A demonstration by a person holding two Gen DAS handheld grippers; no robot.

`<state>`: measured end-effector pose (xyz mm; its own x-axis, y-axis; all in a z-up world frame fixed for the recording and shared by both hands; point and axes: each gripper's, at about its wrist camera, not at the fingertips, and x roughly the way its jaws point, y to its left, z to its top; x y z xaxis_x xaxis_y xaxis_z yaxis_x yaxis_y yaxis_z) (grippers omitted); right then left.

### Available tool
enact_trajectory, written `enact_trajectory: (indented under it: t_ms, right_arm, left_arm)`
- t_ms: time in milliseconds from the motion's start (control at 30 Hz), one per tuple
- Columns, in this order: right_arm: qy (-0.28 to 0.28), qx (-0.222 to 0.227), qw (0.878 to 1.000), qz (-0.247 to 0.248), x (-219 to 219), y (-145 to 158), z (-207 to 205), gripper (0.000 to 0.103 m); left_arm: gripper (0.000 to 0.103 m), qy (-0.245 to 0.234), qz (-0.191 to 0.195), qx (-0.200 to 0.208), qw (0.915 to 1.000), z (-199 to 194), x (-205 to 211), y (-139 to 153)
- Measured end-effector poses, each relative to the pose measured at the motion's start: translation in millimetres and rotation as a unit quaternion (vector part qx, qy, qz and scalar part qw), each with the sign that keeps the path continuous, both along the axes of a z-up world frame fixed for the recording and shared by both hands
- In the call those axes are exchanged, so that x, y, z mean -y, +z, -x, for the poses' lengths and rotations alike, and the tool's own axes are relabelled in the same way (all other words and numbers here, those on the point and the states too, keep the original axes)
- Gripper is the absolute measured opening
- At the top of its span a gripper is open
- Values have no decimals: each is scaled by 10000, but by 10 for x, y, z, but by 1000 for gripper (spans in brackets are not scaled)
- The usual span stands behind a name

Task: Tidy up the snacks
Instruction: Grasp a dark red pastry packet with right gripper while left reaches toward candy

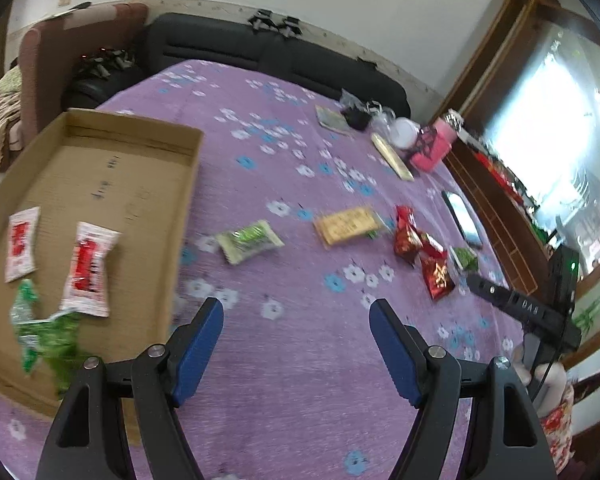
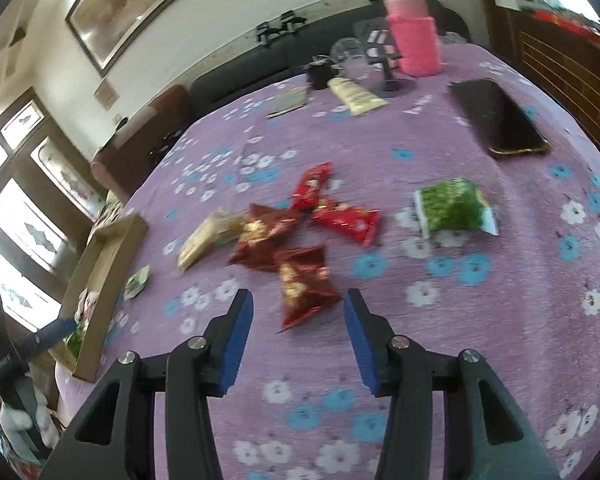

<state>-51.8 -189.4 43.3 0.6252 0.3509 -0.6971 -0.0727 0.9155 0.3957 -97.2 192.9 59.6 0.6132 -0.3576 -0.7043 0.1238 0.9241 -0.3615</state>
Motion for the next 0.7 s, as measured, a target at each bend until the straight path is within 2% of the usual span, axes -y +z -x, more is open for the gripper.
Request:
enact_trajectory:
  t_ms: [167,333,400,500,533,600,700]
  right_arm:
    - [126,-40,9997,213,-228,-45,-191,51]
    - [175,51,9983,561,-430,-124,-342,51]
    - [195,82,9980,595,-466,-170,-370,51]
    - [272,39,9981,559,-460,-251,-412,51]
    - [264,-12,9981,555,-449,-277,-421,48]
    - [206,-51,9984,517,-410,-312,-432,31]
    - [190,-70,9990,402,-365,-313,-430,30]
  left_arm:
    - [79,-297,-323,33,9990,-112,189,-52]
    - [79,-685,-1027,198,9922,-362,319,-57]
    - [79,-683,-1330,128,9887,-524,347,-89]
    - [79,-772,-1582,6,9844,-740,379,-169]
    - [79,-817,-1666,-44,9826,-828,397,-211]
    - [79,-896,-1803,-169,9794,-972,420,-304]
    - [79,-975,-1891,-446,9761,-1101,445,-432]
